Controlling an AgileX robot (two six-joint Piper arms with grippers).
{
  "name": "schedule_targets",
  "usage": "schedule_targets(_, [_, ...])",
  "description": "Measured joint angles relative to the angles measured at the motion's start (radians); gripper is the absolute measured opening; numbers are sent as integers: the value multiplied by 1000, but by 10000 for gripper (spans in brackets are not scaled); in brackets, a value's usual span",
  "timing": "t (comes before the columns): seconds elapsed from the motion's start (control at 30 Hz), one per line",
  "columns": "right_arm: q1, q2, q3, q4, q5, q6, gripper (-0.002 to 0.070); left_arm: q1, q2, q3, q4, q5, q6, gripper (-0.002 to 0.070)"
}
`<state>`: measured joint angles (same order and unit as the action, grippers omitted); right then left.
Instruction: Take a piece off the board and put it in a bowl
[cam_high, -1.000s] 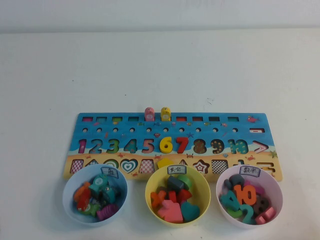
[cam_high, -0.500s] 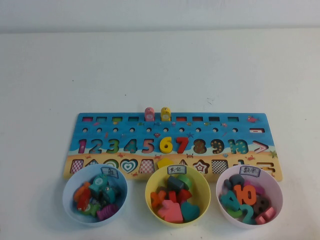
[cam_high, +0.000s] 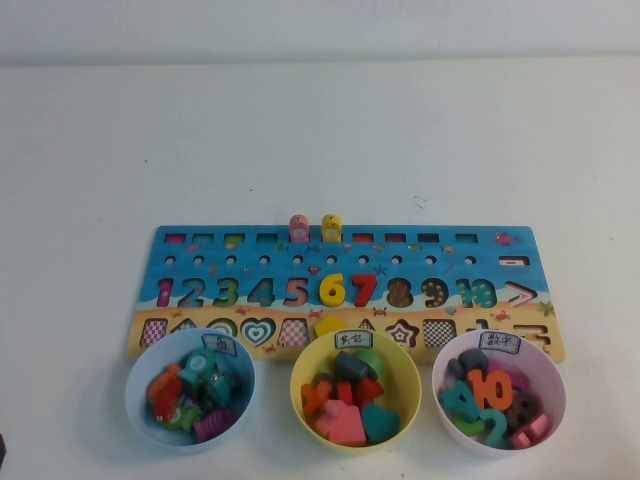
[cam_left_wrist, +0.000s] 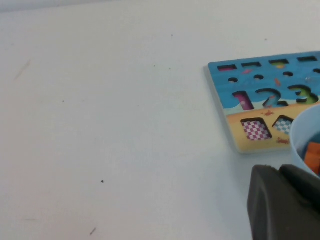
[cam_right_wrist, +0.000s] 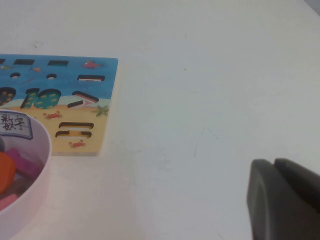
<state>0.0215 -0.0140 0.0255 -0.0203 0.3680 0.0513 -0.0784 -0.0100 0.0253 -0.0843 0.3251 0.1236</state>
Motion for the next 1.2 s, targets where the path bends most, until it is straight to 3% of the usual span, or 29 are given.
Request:
schedule_targets(0.17, [0,0,0,0,0,0,-17,0,0,0,-110,-38,-2,-5])
schedule_targets(0.37, [0,0,0,0,0,0,-17,0,0,0,-475,-173,-130,-5])
schedule_targets(0.47, [0,0,0,0,0,0,-17,0,0,0,-571,-223,-156,-5])
schedule_targets(0.67, [0,0,0,0,0,0,-17,0,0,0,-597,-302,-162,-5])
schedule_targets(0.8, [0,0,0,0,0,0,-17,0,0,0,-601,-256,-163,-5])
schedule_targets(0.97, [0,0,0,0,0,0,-17,0,0,-65,-578,-31,-165,-5])
schedule_targets(1.2, [0,0,0,0,0,0,-17,0,131,-359,-396,349,-107,-5])
